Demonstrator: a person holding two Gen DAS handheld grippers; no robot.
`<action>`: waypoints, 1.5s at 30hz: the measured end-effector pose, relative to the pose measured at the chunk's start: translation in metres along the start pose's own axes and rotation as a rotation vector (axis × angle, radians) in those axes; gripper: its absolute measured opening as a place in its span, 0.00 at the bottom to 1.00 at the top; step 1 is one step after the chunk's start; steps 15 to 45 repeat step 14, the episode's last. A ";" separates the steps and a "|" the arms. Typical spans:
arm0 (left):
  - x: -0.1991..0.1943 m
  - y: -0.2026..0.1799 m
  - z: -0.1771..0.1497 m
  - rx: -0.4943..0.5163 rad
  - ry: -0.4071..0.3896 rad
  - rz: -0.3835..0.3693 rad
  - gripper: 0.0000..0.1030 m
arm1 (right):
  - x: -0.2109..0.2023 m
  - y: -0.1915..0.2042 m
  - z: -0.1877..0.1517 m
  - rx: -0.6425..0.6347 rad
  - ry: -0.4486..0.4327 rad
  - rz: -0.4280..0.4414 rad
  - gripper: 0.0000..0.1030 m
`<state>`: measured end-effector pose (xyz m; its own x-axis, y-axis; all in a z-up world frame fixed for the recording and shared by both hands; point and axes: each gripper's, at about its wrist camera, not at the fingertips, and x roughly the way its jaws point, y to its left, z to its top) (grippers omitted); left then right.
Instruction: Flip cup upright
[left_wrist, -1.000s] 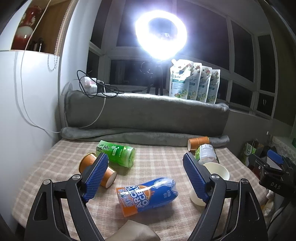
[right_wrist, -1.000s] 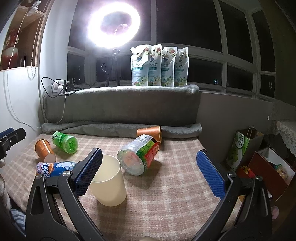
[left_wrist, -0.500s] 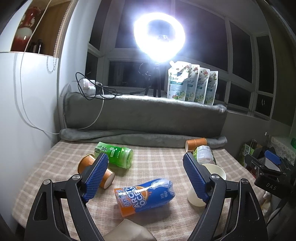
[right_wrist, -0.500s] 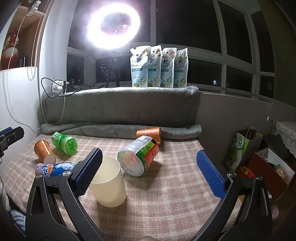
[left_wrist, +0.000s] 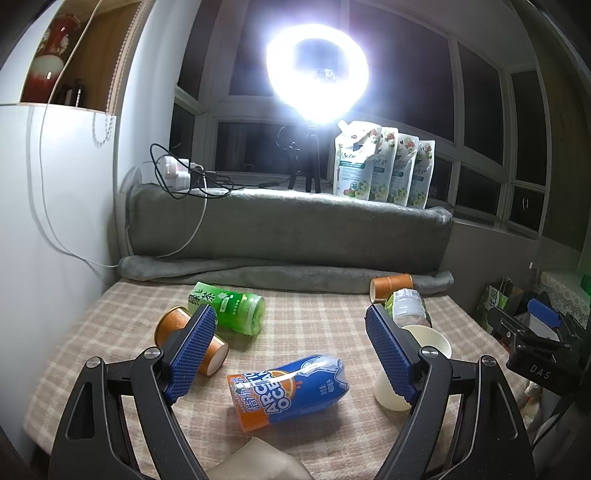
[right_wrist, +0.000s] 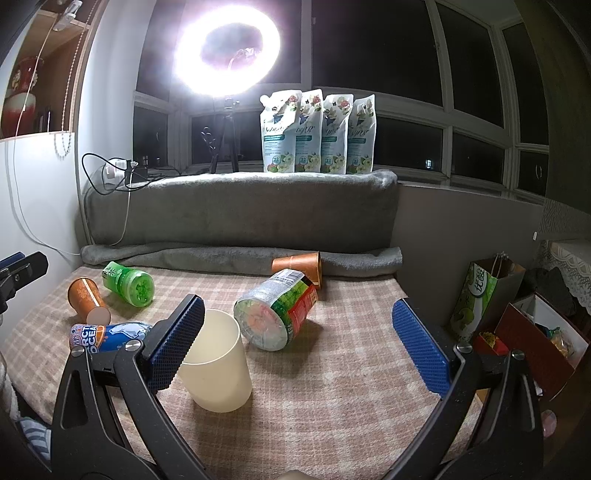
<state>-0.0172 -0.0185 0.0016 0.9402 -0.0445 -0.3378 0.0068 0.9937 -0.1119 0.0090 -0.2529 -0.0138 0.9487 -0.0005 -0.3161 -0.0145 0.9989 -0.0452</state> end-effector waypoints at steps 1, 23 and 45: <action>0.000 0.000 0.000 0.001 0.000 0.000 0.81 | 0.000 0.000 0.000 0.000 0.000 0.000 1.00; 0.000 -0.001 -0.001 0.013 -0.013 0.013 0.81 | 0.001 -0.001 -0.002 -0.002 0.008 0.002 1.00; 0.000 -0.001 -0.001 0.013 -0.013 0.013 0.81 | 0.001 -0.001 -0.002 -0.002 0.008 0.002 1.00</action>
